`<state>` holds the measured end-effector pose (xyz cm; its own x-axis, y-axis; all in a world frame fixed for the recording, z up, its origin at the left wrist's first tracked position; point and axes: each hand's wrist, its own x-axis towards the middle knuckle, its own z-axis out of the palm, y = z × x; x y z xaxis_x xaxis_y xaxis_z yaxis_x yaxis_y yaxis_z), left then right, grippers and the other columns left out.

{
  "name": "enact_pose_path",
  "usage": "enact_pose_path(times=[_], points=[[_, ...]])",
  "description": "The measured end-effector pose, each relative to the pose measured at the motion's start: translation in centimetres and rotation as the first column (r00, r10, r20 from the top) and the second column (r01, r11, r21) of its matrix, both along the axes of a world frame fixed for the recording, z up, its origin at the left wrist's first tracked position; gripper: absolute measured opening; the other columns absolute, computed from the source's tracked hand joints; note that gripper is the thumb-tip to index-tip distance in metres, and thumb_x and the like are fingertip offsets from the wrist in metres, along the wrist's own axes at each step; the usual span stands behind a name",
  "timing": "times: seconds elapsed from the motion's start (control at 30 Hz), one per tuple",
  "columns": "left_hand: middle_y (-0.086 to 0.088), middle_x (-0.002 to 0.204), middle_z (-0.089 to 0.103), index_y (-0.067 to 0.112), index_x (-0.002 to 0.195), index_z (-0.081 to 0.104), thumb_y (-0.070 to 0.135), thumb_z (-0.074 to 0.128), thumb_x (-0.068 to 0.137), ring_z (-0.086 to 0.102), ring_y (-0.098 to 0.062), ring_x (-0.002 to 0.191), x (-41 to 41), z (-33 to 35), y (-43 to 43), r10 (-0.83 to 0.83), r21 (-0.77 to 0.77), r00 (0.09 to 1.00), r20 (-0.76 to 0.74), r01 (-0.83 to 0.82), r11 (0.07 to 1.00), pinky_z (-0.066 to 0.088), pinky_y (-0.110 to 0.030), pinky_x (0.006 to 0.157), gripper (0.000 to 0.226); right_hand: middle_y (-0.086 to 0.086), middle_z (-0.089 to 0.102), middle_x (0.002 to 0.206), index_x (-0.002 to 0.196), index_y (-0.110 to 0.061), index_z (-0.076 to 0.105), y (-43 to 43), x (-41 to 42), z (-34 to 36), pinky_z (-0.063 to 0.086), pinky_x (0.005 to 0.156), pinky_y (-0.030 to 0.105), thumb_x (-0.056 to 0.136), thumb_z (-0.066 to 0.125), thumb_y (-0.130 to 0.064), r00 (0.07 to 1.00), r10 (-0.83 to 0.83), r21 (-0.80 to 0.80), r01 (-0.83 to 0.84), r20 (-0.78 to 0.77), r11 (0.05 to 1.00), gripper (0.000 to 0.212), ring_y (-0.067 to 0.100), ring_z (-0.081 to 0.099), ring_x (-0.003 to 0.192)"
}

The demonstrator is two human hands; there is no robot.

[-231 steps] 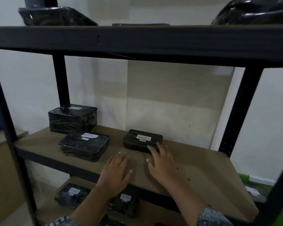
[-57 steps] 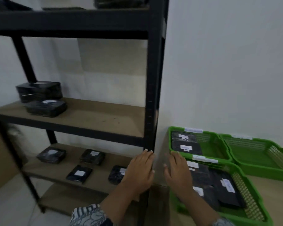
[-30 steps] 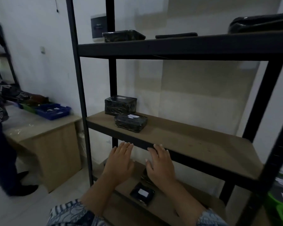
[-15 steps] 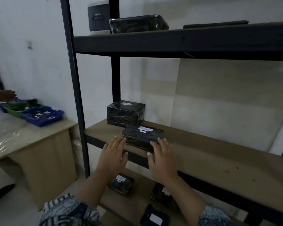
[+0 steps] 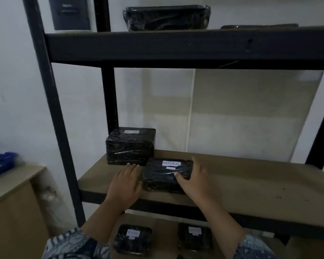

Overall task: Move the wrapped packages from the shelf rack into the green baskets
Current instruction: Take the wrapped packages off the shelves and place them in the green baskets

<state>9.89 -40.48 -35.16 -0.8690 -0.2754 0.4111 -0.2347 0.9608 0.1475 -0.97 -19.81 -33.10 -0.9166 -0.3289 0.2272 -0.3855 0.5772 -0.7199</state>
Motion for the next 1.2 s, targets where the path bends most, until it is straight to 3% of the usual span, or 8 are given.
enact_pose_path(times=[0.07,0.17,0.33,0.57,0.77,0.9,1.03,1.2], points=[[-0.007,0.141,0.043,0.014,0.138,0.039,0.045,0.025,0.086,0.04,-0.022,0.128,-0.8,-0.9,-0.6,-0.07,0.015,0.998,0.002,0.07,0.997,0.033,-0.04,0.106,0.062,0.003,0.042,0.138,0.146,-0.025,0.02,-0.1,0.0,-0.3,0.04,0.102,0.035,0.073,0.069,-0.054,0.991,-0.001,-0.133,0.019,0.137,0.991,0.094,0.024,0.045,0.123],[-0.005,0.128,0.054,0.016,0.128,0.05,0.042,0.027,0.087,0.052,-0.021,0.11,-1.2,-2.1,-0.7,-0.135,0.05,0.99,-0.045,0.137,0.989,0.044,-0.038,0.091,0.054,-0.004,0.055,0.128,0.141,-0.032,0.028,0.1,0.3,-1.0,0.048,0.096,0.035,0.063,0.073,-0.06,0.99,0.004,-0.225,0.029,0.143,0.974,0.094,0.016,0.055,0.111],[-0.008,0.118,0.062,0.013,0.116,0.06,0.037,0.034,0.087,0.056,-0.026,0.105,-1.4,-2.8,-1.3,-0.159,0.013,0.978,-0.135,0.163,0.987,0.047,-0.044,0.09,0.045,-0.011,0.05,0.133,0.149,-0.028,0.015,0.2,2.2,-2.3,0.042,0.099,0.026,0.074,0.077,-0.038,0.999,-0.02,-0.355,0.028,0.026,0.935,0.098,0.007,0.051,0.116],[-0.009,0.108,0.066,0.011,0.107,0.066,0.035,0.035,0.088,0.059,-0.028,0.1,-1.4,-3.2,-1.4,-0.172,0.001,0.978,-0.121,0.174,0.985,0.048,-0.044,0.087,0.043,-0.033,0.043,0.119,0.149,-0.024,0.015,0.2,2.8,-2.9,0.035,0.082,-0.004,0.075,0.077,-0.028,0.997,-0.052,-0.392,0.023,-0.062,0.92,0.096,-0.022,0.046,0.102],[-0.007,0.098,0.067,0.013,0.097,0.069,0.033,0.034,0.086,0.061,-0.027,0.086,-1.2,-3.0,-1.3,-0.158,-0.005,0.98,-0.122,0.159,0.987,0.049,-0.042,0.079,0.042,-0.01,0.049,0.132,0.15,-0.026,0.013,0.0,2.5,-2.8,0.041,0.097,0.02,0.075,0.077,-0.031,0.997,-0.07,-0.391,0.05,-0.039,0.919,0.098,0.003,0.051,0.114],[-0.007,0.111,0.063,0.015,0.11,0.064,0.037,0.026,0.086,0.055,-0.028,0.107,-1.5,-3.0,-1.7,-0.161,-0.038,0.986,-0.044,0.159,0.987,0.039,-0.049,0.095,0.05,-0.003,0.047,0.137,0.15,-0.026,0.012,0.9,2.3,-2.4,0.042,0.098,0.023,0.077,0.076,-0.03,0.995,-0.098,-0.41,0.087,-0.007,0.908,0.097,0.008,0.05,0.116],[-0.011,0.116,0.062,0.011,0.115,0.061,0.037,0.023,0.087,0.051,-0.031,0.115,-1.4,-2.3,-0.6,-0.169,-0.046,0.983,-0.064,0.167,0.985,0.036,-0.054,0.099,0.054,-0.001,0.052,0.132,0.149,-0.024,0.016,3.5,2.9,-1.9,0.043,0.102,0.031,0.077,0.075,-0.031,0.987,-0.162,-0.432,0.141,-0.013,0.891,0.093,0.011,0.052,0.117],[-0.011,0.127,0.056,0.011,0.126,0.052,0.037,0.026,0.087,0.044,-0.028,0.124,-1.5,-0.9,6.7,-0.335,-0.061,0.938,-0.095,0.33,0.942,0.031,-0.053,0.105,0.054,-0.003,0.05,0.129,0.147,-0.02,0.024,9.8,5.0,-2.0,0.041,0.1,0.029,0.078,0.075,-0.03,0.955,-0.294,-0.458,0.245,-0.039,0.855,0.087,0.009,0.048,0.117]])
